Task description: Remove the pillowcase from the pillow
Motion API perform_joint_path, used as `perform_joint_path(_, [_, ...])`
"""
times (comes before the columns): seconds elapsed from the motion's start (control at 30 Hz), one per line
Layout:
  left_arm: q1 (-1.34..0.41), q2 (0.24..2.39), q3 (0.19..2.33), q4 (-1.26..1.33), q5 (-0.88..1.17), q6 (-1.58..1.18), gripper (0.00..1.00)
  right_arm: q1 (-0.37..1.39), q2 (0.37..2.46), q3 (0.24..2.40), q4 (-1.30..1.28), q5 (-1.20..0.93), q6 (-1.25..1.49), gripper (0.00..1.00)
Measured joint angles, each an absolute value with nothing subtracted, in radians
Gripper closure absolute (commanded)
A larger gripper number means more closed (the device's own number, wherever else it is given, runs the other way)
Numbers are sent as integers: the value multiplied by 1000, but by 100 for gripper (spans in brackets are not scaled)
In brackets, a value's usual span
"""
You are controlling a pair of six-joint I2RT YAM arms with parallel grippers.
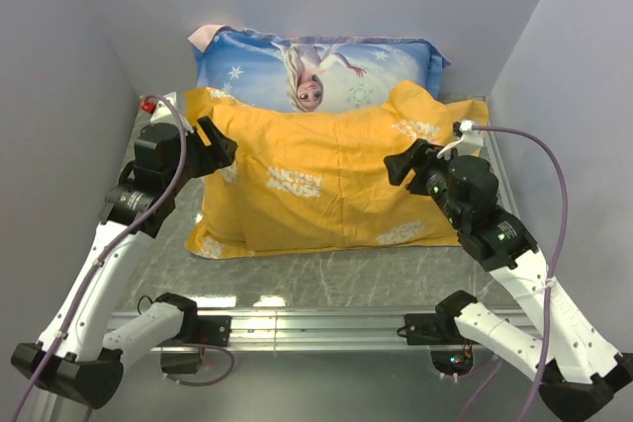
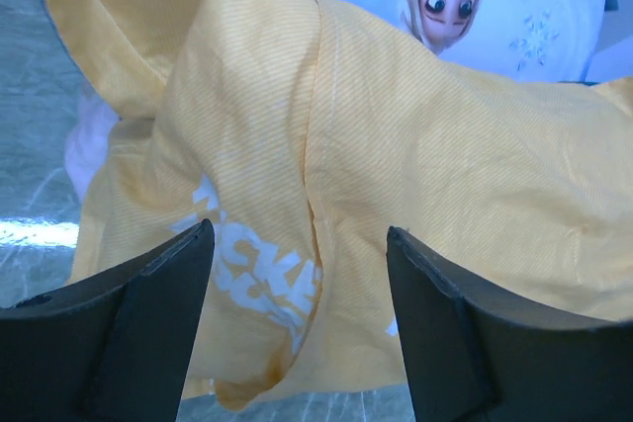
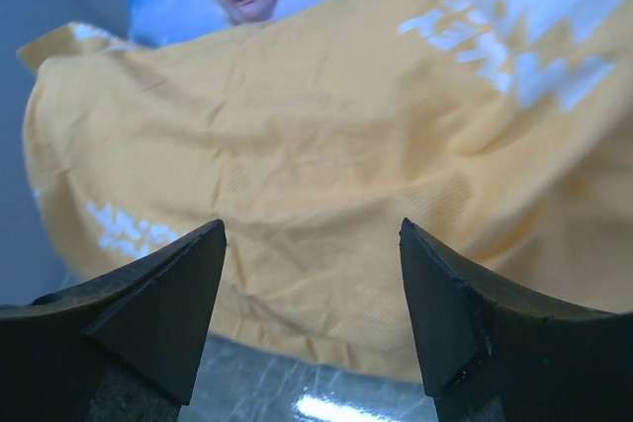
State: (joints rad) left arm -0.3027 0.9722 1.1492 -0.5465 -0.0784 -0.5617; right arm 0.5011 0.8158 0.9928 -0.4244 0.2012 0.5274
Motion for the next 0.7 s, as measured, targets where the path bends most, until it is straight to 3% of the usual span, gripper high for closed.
perform_joint_path(0.17, [-303, 924, 1131, -563, -118, -582, 32, 700, 866, 995, -414, 273, 535, 23])
perform_joint_path(0.37, [-303, 833, 941, -556, -129, -648, 39, 1013, 1162, 1089, -410, 439, 546, 22])
perform_joint_path(0.57, [-302, 819, 836, -561, -125, -678, 27, 1216, 1486, 1362, -434, 598, 539, 21])
perform_joint_path(0.7, [-294, 805, 812, -540, -118, -682, 27, 1274, 1650, 1509, -451, 671, 534, 21])
